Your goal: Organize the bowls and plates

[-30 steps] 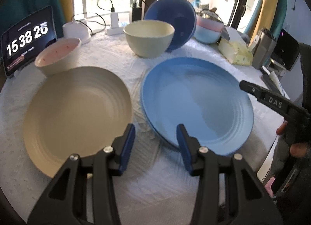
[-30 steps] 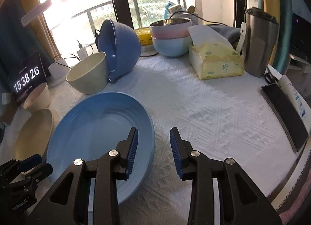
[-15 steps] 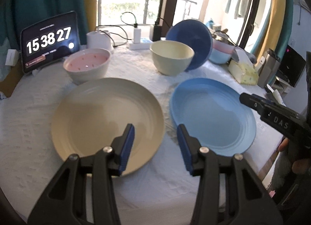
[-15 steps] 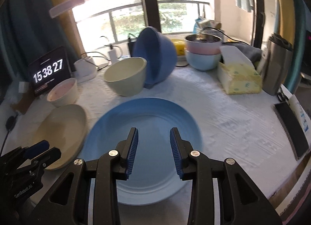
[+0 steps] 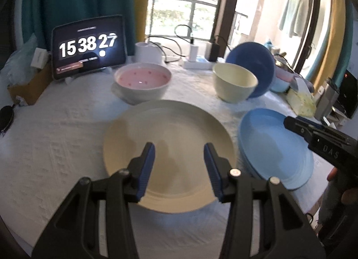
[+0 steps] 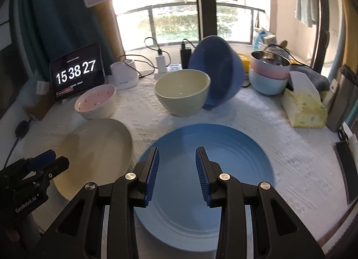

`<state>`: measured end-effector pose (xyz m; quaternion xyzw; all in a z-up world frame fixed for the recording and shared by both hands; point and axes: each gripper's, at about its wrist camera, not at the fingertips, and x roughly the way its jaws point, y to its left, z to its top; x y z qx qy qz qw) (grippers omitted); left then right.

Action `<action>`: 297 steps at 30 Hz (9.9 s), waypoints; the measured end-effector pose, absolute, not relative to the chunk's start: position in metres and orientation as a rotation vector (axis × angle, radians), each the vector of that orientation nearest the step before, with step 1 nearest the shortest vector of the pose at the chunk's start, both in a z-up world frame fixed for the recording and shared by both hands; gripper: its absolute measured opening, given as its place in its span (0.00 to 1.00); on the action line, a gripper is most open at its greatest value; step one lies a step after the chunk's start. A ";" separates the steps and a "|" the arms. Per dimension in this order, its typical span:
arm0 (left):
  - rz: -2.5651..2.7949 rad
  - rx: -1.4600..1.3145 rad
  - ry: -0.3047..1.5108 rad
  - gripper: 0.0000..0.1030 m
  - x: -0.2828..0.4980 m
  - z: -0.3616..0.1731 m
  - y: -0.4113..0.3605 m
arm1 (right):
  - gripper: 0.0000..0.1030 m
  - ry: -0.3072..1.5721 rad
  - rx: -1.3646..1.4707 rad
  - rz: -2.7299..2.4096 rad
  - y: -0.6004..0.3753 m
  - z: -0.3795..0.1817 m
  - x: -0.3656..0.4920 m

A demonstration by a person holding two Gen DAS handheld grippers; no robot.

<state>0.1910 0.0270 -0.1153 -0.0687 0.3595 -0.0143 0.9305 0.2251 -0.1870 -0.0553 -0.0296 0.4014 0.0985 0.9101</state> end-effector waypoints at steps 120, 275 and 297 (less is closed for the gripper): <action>0.007 -0.151 0.758 0.43 0.183 -0.120 0.052 | 0.22 0.906 -0.138 0.320 -0.128 -0.067 0.236; -0.184 -0.135 0.887 0.48 0.250 -0.154 -0.095 | 0.47 0.965 0.227 0.218 -0.302 -0.110 0.261; -0.134 -0.203 0.857 0.48 0.233 -0.148 -0.041 | 0.47 0.961 0.168 0.264 -0.252 -0.097 0.262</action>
